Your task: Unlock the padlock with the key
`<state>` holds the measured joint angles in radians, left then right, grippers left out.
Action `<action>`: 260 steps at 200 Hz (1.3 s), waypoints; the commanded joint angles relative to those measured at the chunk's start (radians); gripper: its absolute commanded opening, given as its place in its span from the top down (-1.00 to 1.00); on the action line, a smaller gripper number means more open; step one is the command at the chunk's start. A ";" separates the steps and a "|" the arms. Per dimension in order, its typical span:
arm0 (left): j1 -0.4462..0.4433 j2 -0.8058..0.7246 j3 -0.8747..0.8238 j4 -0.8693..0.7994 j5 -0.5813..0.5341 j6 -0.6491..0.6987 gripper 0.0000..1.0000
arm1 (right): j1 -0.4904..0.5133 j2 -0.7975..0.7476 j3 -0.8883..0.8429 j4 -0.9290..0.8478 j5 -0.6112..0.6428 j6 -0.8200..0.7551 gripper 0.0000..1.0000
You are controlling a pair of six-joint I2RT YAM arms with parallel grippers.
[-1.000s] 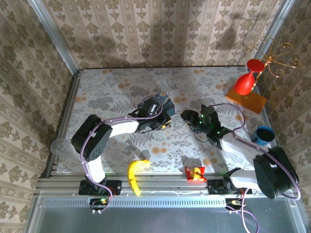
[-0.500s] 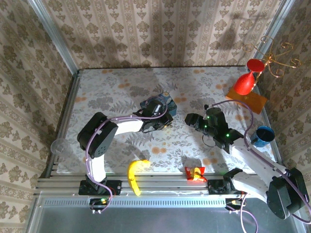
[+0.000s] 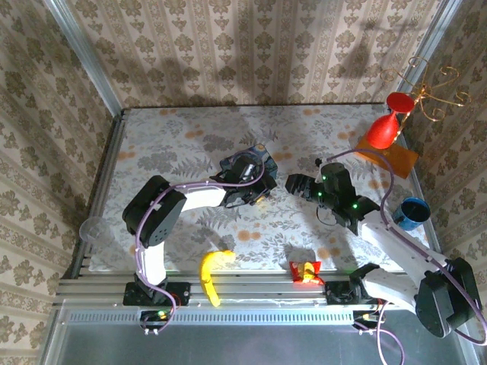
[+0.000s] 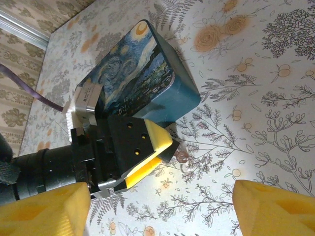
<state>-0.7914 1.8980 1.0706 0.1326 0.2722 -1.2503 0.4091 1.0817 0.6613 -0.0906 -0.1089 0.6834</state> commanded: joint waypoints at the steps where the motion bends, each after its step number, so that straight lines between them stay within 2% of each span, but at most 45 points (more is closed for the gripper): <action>1: -0.011 0.026 -0.042 -0.116 0.106 -0.054 -0.46 | -0.004 0.026 0.048 -0.021 -0.005 -0.040 -0.44; 36: 0.007 -0.072 -0.086 -0.144 0.112 -0.012 -1.00 | -0.007 0.073 0.077 -0.032 -0.028 -0.070 -0.35; 58: 0.017 -0.161 -0.090 -0.220 0.060 0.066 -1.00 | -0.007 0.112 0.097 -0.023 -0.077 -0.096 -0.29; 93: 0.021 -0.308 -0.071 -0.367 -0.102 0.227 -1.00 | -0.006 0.201 0.141 -0.031 -0.170 -0.167 -0.13; 133: 0.043 -0.440 -0.086 -0.448 -0.306 0.359 -1.00 | -0.005 0.371 0.225 -0.085 -0.260 -0.289 0.11; 149: 0.066 -0.462 -0.081 -0.462 -0.362 0.416 -1.00 | -0.006 0.448 0.266 -0.107 -0.269 -0.330 0.11; 180: 0.121 -0.424 -0.036 -0.485 -0.378 0.521 -1.00 | -0.006 0.582 0.350 -0.121 -0.268 -0.381 -0.01; 217: 0.149 -0.313 0.053 -0.563 -0.394 0.616 -1.00 | -0.005 0.706 0.439 -0.129 -0.283 -0.398 -0.01; 260: 0.168 -0.238 0.080 -0.569 -0.393 0.626 -1.00 | -0.003 0.762 0.455 -0.096 -0.315 -0.378 -0.01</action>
<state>-0.6388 1.6337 1.1194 -0.3931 -0.1055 -0.6689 0.4084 1.8183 1.0950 -0.1867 -0.3817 0.3130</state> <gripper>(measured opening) 0.999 0.507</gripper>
